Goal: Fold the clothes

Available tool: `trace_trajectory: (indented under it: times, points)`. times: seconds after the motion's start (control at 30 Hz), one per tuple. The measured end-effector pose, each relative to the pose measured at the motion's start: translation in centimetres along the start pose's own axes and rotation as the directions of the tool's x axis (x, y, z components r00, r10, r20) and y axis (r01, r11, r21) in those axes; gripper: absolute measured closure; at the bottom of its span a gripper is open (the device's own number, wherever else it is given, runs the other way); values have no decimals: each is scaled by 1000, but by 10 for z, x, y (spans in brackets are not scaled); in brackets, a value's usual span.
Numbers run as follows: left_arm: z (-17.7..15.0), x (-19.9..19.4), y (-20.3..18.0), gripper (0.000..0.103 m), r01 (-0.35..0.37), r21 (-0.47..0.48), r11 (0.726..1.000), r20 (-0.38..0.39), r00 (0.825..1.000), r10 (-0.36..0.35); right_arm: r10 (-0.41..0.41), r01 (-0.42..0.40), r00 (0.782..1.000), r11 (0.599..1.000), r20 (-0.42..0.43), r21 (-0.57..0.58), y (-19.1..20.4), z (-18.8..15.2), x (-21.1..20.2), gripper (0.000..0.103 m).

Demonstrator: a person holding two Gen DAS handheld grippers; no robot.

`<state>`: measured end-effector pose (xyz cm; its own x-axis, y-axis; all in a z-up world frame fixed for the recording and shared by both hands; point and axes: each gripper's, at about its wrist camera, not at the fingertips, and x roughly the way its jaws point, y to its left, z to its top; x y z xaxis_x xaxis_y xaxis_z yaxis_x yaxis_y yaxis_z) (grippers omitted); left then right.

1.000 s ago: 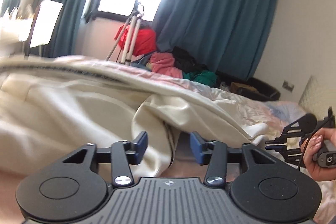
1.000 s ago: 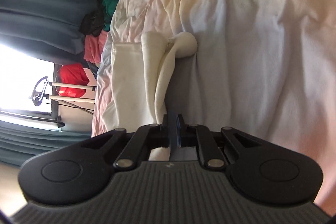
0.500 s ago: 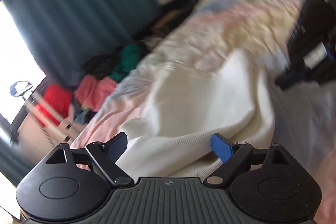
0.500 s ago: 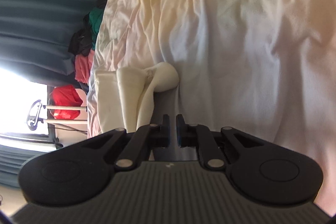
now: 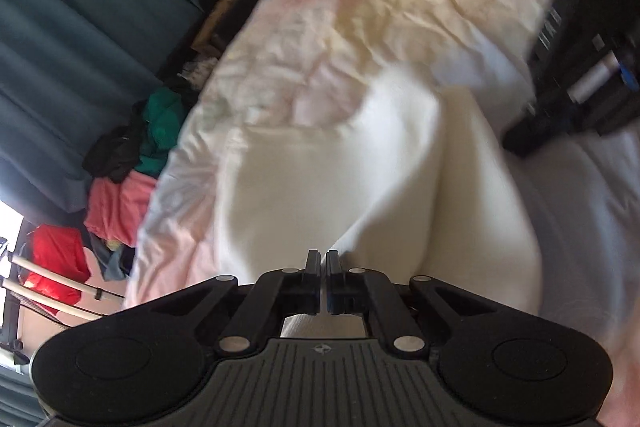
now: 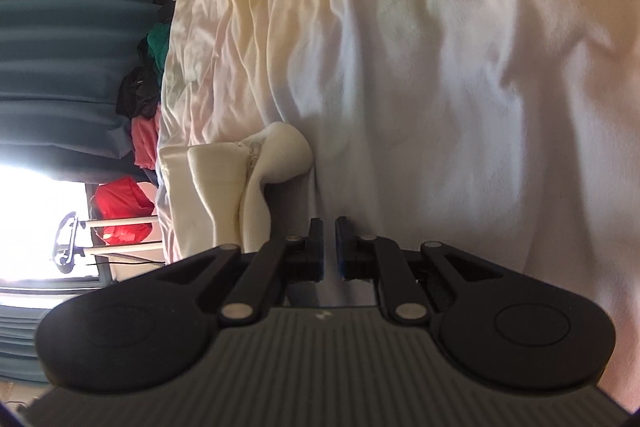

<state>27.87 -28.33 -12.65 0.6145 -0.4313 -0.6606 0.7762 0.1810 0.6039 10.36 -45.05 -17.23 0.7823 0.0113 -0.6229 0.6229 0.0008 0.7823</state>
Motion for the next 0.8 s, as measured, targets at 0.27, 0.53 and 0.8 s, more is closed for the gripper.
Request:
trace_trajectory:
  times: [0.27,0.53,0.8]
  points:
    - [19,-14,86,101,-162,-274,948,51,982,182,1,-1,1000,1000,-4,0,1,-1,1,93]
    - [-8,-30,133,90,-332,-512,792,-56,933,355,-1,1,1000,999,13,-34,5,-2,3,93]
    - [-51,-48,160,40,-410,-694,592,-190,897,399,13,-12,1000,995,16,-98,12,1,10,93]
